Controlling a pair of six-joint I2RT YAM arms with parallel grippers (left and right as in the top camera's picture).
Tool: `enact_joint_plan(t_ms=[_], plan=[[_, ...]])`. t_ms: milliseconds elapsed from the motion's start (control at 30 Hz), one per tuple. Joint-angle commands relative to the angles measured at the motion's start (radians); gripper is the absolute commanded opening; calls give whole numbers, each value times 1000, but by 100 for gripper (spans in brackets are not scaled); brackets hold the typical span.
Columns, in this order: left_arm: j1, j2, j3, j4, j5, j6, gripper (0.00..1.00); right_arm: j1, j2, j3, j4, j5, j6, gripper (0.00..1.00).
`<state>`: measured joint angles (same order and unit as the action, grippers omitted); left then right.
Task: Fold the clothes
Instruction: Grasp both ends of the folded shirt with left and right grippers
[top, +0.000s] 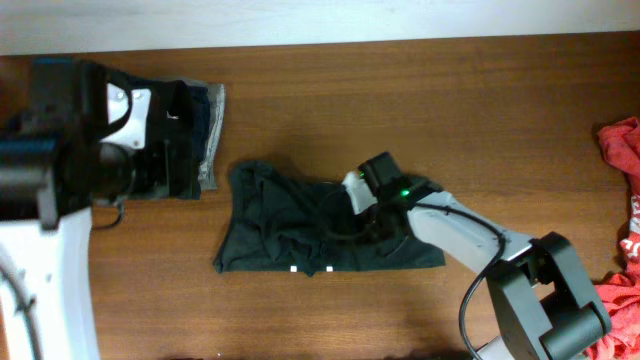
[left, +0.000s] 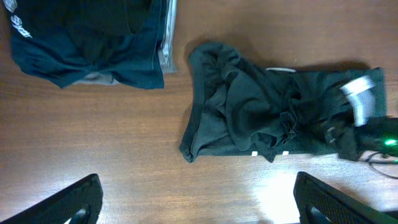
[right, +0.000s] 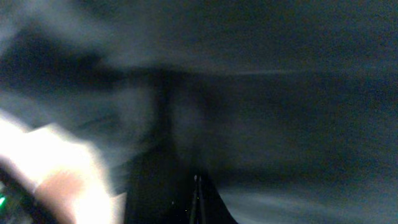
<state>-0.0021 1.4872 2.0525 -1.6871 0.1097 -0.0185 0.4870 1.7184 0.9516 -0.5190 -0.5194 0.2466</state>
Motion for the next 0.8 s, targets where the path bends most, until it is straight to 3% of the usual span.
enact_joint_plan(t_ms=[0, 200, 367, 567, 767], plan=[[7, -71, 13, -1, 26, 12, 99, 51, -16, 3, -8, -161, -140, 4], [7, -92, -56, 0, 62, 13, 99, -42, -107, 6, -36, -151, -187, 4], [7, -56, -305, 38, 107, 12, 99, -217, -184, 10, -71, -39, -34, 8], [7, -10, -650, 325, 233, 12, 99, -330, -97, 0, -156, 333, 48, 8], [7, 77, -742, 416, 280, 12, 99, -401, 77, 0, -151, 470, 159, 4]])
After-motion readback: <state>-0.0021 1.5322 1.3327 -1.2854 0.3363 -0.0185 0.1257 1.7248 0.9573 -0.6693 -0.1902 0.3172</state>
